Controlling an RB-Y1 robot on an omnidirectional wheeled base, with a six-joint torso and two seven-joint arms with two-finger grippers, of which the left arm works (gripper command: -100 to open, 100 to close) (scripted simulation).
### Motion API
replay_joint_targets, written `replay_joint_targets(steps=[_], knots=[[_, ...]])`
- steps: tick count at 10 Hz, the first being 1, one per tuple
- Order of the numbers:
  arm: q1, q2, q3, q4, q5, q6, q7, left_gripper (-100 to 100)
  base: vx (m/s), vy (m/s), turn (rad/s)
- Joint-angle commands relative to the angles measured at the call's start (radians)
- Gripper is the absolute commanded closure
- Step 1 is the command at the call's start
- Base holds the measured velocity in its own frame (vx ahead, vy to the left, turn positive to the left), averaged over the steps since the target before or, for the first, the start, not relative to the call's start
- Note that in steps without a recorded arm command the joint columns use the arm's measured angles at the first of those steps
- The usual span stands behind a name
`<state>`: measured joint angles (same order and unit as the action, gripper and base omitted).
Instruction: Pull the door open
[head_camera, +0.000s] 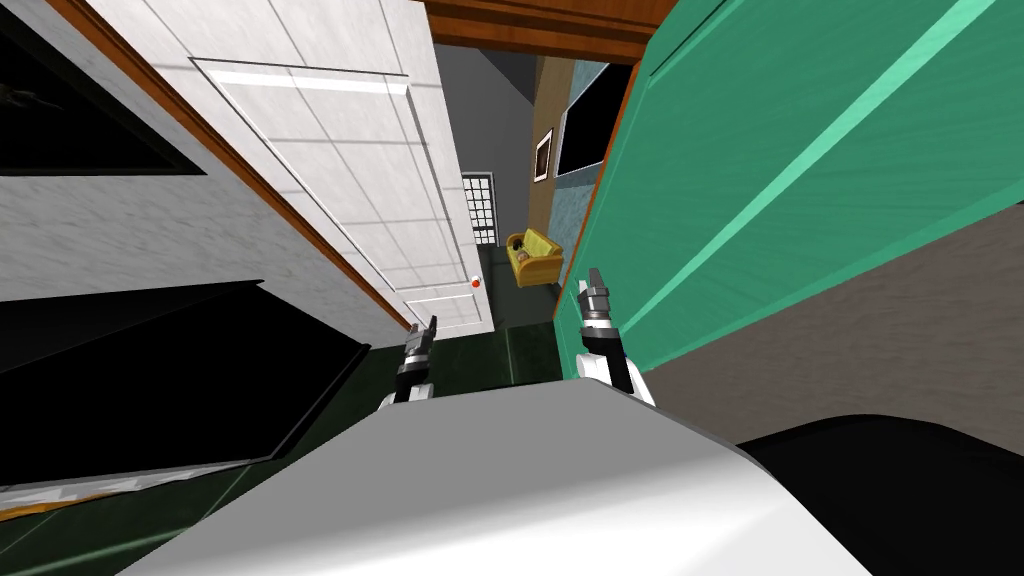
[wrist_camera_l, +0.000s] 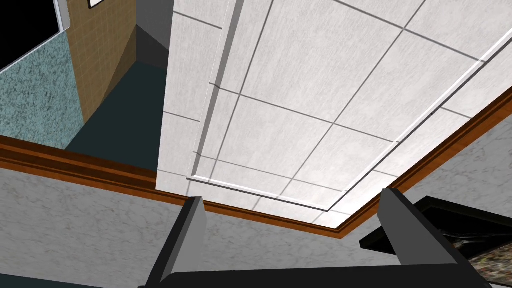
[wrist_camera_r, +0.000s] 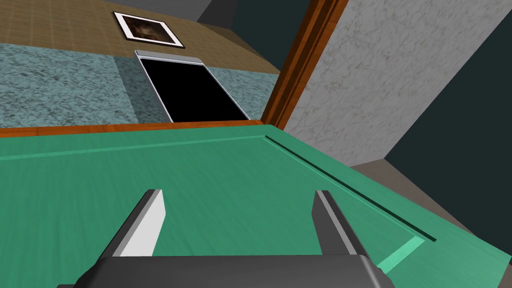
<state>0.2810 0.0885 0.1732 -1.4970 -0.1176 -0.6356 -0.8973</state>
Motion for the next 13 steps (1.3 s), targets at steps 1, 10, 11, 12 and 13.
replay_joint_targets(steps=[1,10,11,12,13], knots=[[-0.012,-0.005,0.009,0.040,-0.010,-0.011,-0.035,-100,0.117,-0.022,-0.056],[-0.068,-0.026,0.058,0.225,-0.058,-0.049,-0.197,-100,0.108,-0.019,-0.055],[-0.073,-0.030,0.063,0.244,-0.063,-0.053,-0.213,-100,0.101,0.000,-0.054],[-0.079,-0.033,0.068,0.262,-0.068,-0.056,-0.229,-100,0.106,-0.015,-0.042],[-0.084,-0.037,0.073,0.281,-0.073,-0.060,-0.245,-100,0.115,-0.016,-0.042]])
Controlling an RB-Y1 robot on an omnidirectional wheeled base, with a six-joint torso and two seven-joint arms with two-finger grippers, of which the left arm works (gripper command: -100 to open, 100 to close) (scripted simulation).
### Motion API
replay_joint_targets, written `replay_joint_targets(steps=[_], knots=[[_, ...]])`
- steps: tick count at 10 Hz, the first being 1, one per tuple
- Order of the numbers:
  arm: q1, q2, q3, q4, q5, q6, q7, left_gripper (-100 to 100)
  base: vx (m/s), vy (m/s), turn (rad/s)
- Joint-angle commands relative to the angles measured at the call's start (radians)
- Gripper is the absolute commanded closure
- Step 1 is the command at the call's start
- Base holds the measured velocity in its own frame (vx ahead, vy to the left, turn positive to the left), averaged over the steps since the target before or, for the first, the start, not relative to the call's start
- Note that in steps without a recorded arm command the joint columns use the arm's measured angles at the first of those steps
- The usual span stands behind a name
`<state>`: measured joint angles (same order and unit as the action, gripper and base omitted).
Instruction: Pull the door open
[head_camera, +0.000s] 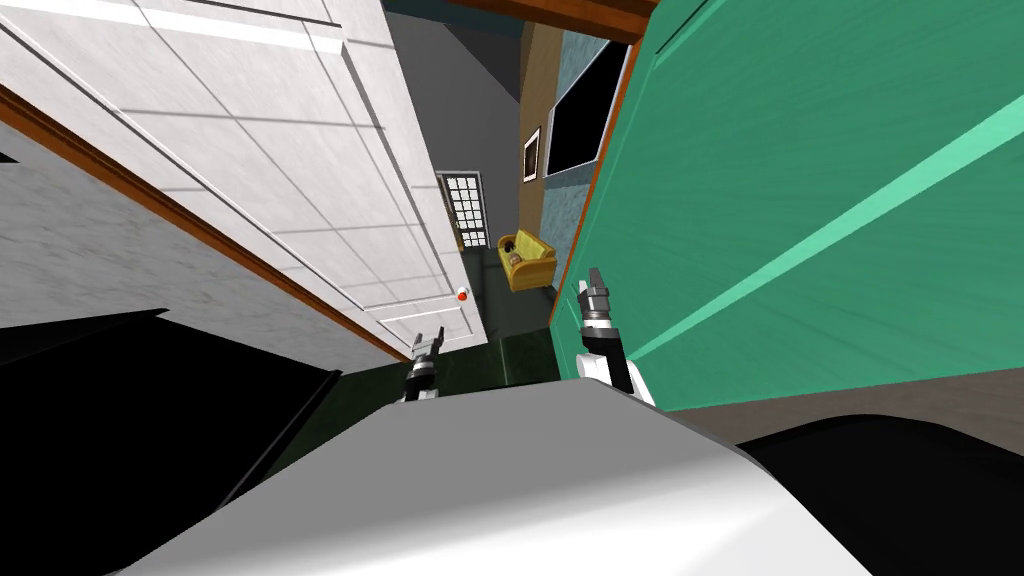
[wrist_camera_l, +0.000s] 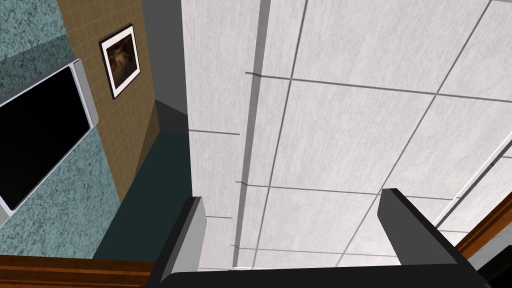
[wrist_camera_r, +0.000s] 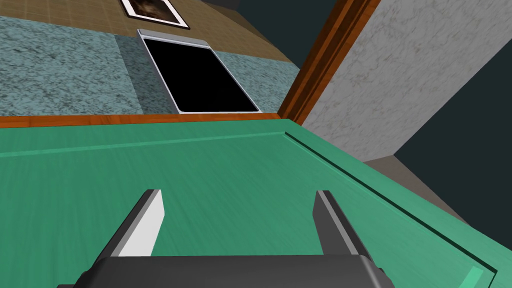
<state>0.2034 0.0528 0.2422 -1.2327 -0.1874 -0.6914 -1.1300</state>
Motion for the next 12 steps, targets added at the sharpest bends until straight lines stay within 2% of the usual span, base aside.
replay_joint_targets(steps=[1,6,12], knots=[[-0.012,-0.005,0.009,0.035,-0.007,-0.008,-0.028,-100,0.114,-0.009,-0.055],[-0.042,-0.028,0.035,0.132,-0.033,-0.028,-0.113,-100,0.117,-0.002,-0.047],[-0.078,-0.070,0.067,0.253,-0.064,-0.053,-0.218,-100,0.130,0.000,-0.041]])
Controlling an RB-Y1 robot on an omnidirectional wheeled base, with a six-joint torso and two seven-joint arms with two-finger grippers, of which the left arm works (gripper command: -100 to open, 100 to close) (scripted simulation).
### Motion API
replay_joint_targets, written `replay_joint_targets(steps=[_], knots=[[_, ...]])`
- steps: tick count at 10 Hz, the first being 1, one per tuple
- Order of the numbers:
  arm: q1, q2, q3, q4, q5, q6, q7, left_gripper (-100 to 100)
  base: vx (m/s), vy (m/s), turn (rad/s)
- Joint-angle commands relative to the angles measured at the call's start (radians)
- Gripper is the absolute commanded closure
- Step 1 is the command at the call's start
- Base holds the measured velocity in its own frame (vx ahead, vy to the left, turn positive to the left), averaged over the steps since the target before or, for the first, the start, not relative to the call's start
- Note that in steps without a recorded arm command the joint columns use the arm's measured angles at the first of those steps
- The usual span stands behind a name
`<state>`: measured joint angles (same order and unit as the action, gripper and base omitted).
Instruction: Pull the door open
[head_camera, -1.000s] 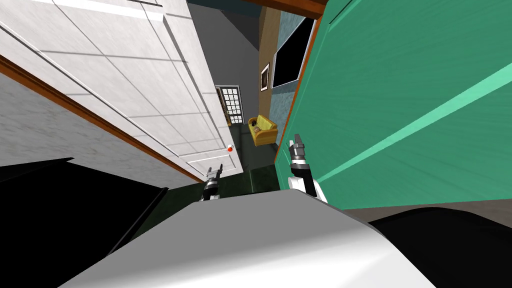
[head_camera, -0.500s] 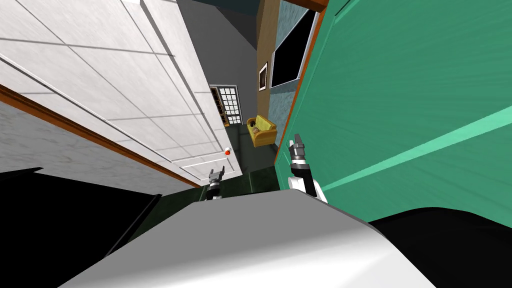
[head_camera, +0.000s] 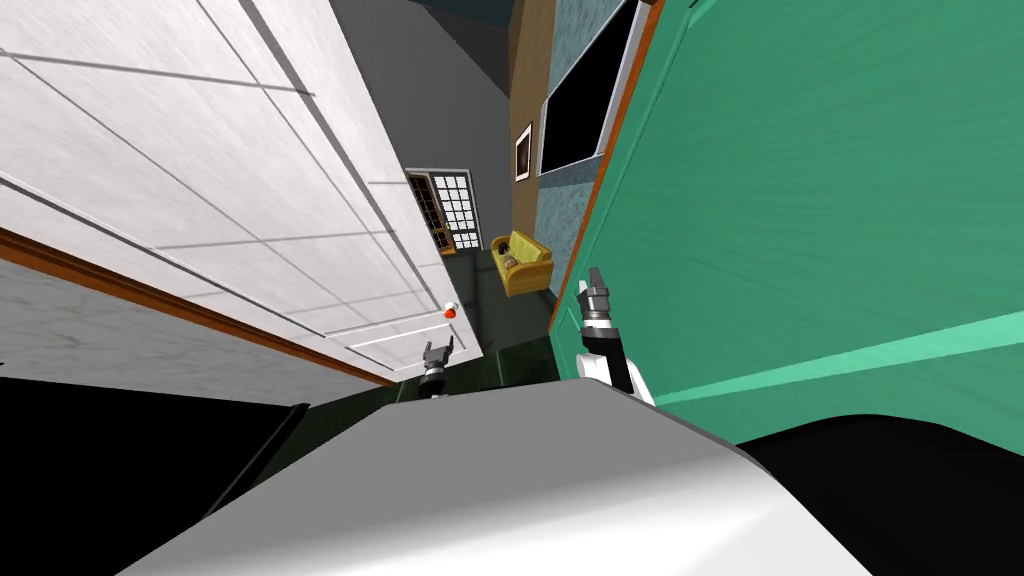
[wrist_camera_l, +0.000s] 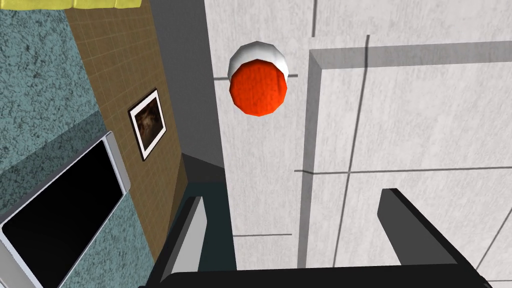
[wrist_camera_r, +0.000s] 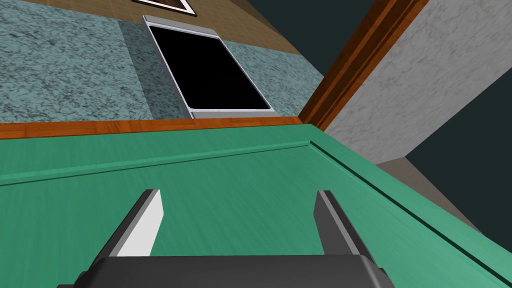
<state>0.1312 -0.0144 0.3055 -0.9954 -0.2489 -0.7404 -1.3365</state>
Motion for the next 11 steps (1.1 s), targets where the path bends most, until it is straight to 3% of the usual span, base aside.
replay_joint_targets(steps=[1,2,3,5,8,11], knots=[[-0.010,-0.010,0.008,0.030,-0.006,-0.007,-0.024,-100,0.144,-0.009,-0.030],[-0.008,-0.002,0.006,0.022,-0.003,-0.004,-0.012,-100,0.065,-0.005,-0.003],[-0.008,0.026,0.014,0.033,0.002,-0.012,-0.009,-100,0.054,0.040,-0.155],[-0.004,0.061,0.030,0.050,0.014,-0.025,0.003,-100,0.125,0.044,-0.174],[0.000,0.077,0.045,0.067,0.026,-0.038,0.014,-100,0.194,0.011,-0.069],[0.003,0.078,0.060,0.083,0.036,-0.050,0.025,-100,0.211,-0.009,-0.001]])
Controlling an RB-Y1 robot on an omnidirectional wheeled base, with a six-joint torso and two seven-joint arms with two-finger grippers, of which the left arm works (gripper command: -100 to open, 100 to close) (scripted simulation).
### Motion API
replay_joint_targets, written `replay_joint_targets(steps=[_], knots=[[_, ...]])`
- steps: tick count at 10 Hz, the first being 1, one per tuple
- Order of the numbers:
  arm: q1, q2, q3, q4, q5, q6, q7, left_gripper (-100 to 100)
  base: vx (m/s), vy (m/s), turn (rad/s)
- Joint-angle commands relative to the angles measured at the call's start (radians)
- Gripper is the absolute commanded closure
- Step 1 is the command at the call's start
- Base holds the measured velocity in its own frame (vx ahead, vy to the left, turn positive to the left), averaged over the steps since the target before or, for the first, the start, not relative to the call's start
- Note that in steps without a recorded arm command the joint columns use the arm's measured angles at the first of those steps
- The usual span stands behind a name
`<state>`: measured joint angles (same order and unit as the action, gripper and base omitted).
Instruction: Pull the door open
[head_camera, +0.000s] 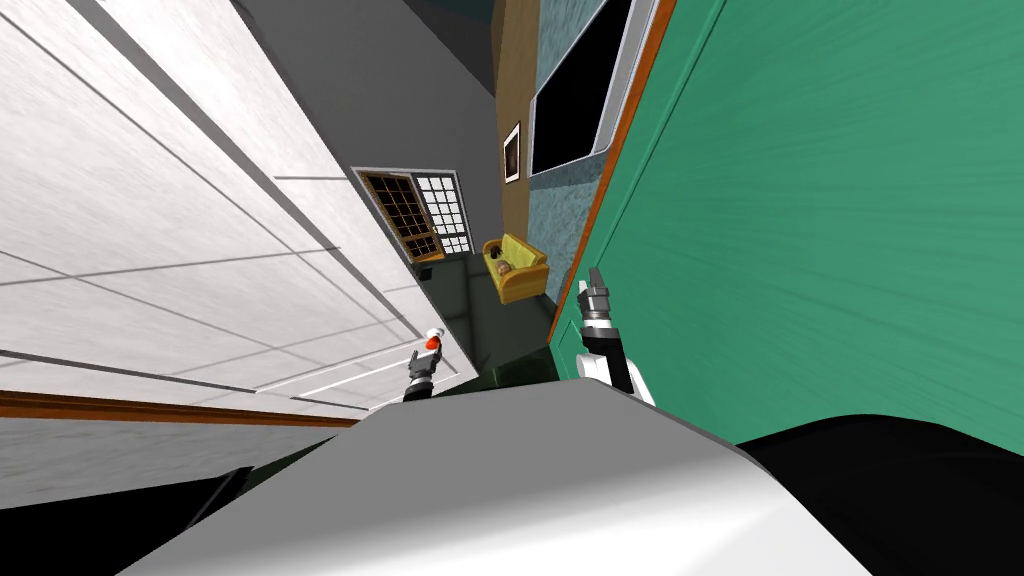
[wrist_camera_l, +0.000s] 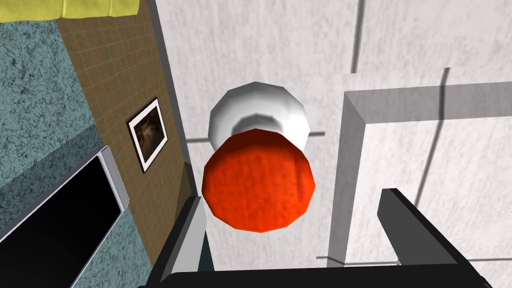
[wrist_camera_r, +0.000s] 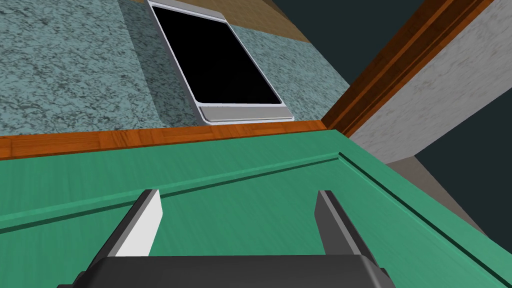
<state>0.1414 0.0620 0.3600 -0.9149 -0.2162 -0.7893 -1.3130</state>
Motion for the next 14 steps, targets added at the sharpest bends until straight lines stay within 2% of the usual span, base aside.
replay_joint_targets(steps=[1,2,3,8,12,13,14], knots=[[-0.007,0.000,0.009,0.007,0.006,-0.004,0.004,-100,0.160,-0.036,0.057],[0.009,-0.003,0.005,0.008,0.003,-0.003,0.002,-100,0.030,-0.017,0.048],[0.009,-0.003,0.005,0.008,0.003,-0.003,0.002,100,-0.034,-0.014,-0.030],[0.009,-0.003,0.005,0.008,0.003,-0.003,0.002,100,-0.008,-0.003,-0.005],[0.005,0.003,-0.014,0.019,0.025,-0.008,0.111,100,-0.042,0.016,-0.021],[0.007,0.005,-0.020,0.005,0.011,-0.003,0.072,-100,-0.136,0.028,0.024],[0.008,0.005,-0.026,-0.005,0.003,0.002,0.057,-100,-0.230,0.033,0.061]])
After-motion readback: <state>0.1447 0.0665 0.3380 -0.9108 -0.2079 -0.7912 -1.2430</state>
